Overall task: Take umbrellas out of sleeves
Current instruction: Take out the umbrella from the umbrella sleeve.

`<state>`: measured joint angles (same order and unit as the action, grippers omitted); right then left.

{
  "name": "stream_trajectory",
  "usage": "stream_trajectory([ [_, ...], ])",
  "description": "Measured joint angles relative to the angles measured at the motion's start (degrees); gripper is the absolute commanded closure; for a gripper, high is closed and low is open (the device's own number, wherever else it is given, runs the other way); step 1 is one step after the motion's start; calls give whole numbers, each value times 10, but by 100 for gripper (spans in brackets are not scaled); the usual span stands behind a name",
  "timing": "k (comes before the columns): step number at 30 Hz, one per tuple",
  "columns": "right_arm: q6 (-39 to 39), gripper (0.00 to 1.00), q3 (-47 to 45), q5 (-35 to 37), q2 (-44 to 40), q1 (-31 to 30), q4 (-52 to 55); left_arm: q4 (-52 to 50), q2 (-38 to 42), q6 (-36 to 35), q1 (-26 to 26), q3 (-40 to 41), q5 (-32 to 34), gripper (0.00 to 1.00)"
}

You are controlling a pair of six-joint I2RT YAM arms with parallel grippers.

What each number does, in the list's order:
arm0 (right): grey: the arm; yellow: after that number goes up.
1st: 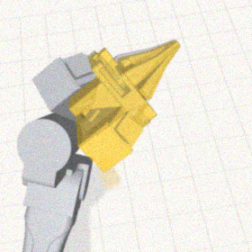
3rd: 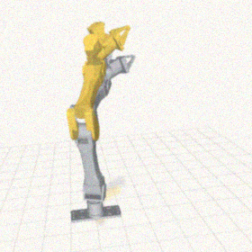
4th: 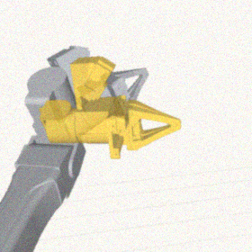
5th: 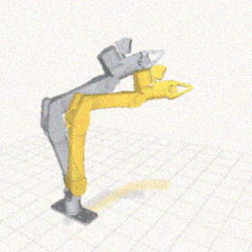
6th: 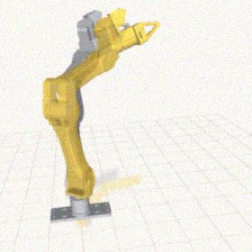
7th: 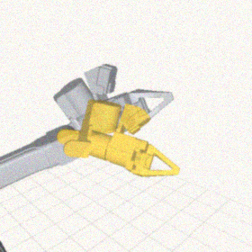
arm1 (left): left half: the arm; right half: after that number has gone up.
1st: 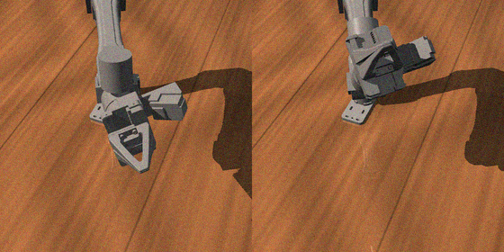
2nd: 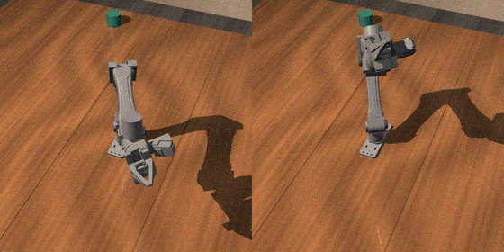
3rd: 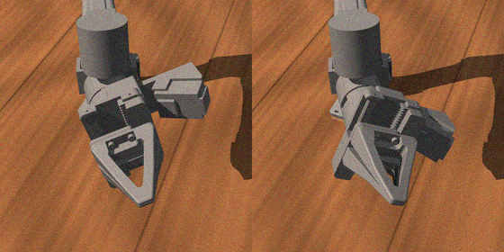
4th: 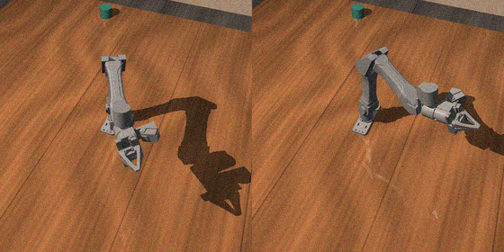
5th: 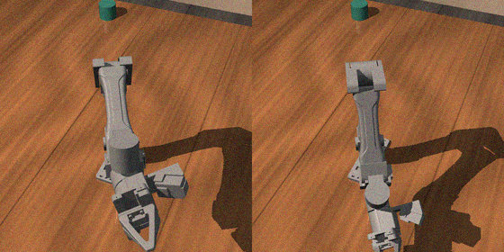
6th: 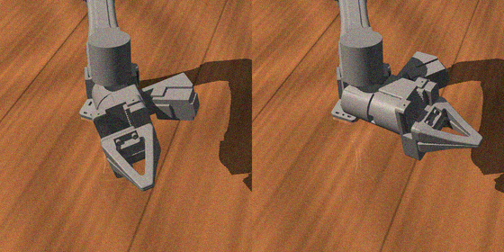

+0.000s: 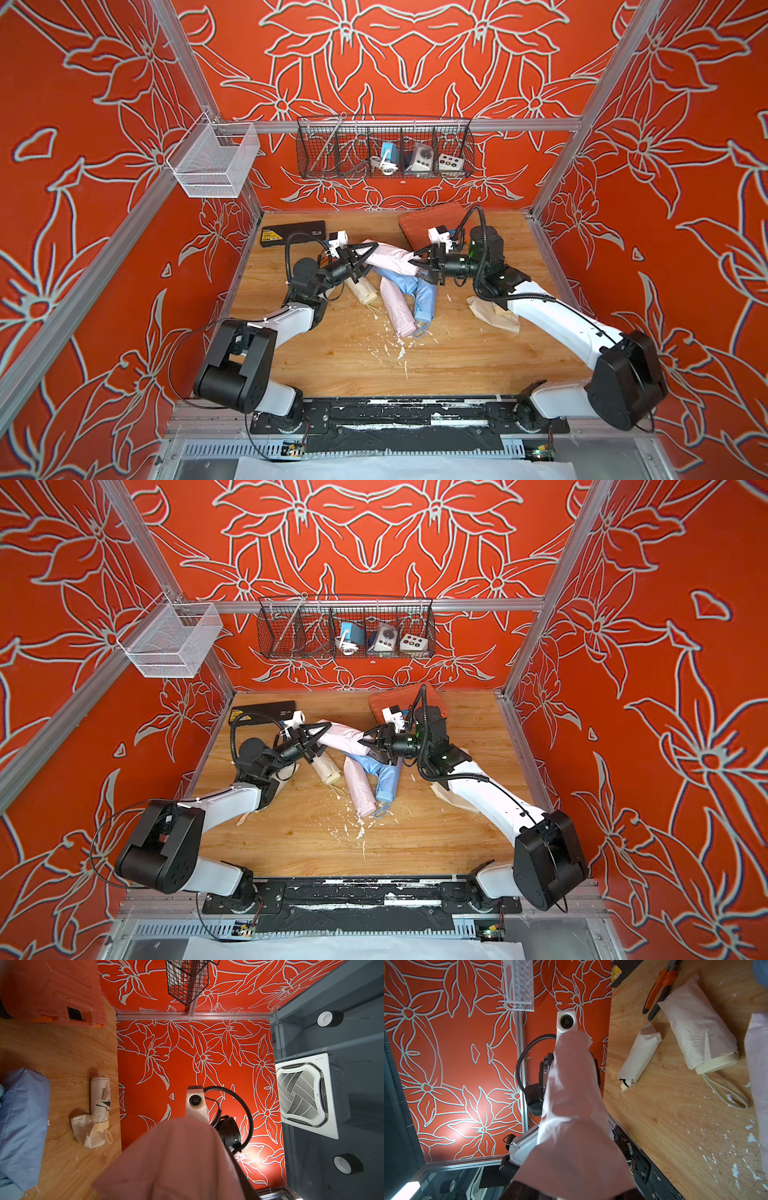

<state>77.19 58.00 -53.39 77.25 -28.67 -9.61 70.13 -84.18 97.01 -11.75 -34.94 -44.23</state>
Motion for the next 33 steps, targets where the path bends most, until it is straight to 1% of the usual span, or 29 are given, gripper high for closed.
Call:
stream_trajectory([
  [4,7,48,0,0,6,-6,-12,-6,3,-4,-3,0,0,61],
  [13,16,47,0,0,12,-16,-26,-7,5,-6,-3,0,0,60],
  [23,19,54,0,0,16,-22,-30,-8,12,-5,-4,0,0,61],
  [25,19,54,0,0,16,-22,-31,-6,13,-2,-4,0,1,60],
  [29,19,50,0,0,16,-22,-33,-5,13,3,-5,0,2,61],
  [33,19,50,0,0,19,-22,-38,-6,13,4,-6,0,3,61],
])
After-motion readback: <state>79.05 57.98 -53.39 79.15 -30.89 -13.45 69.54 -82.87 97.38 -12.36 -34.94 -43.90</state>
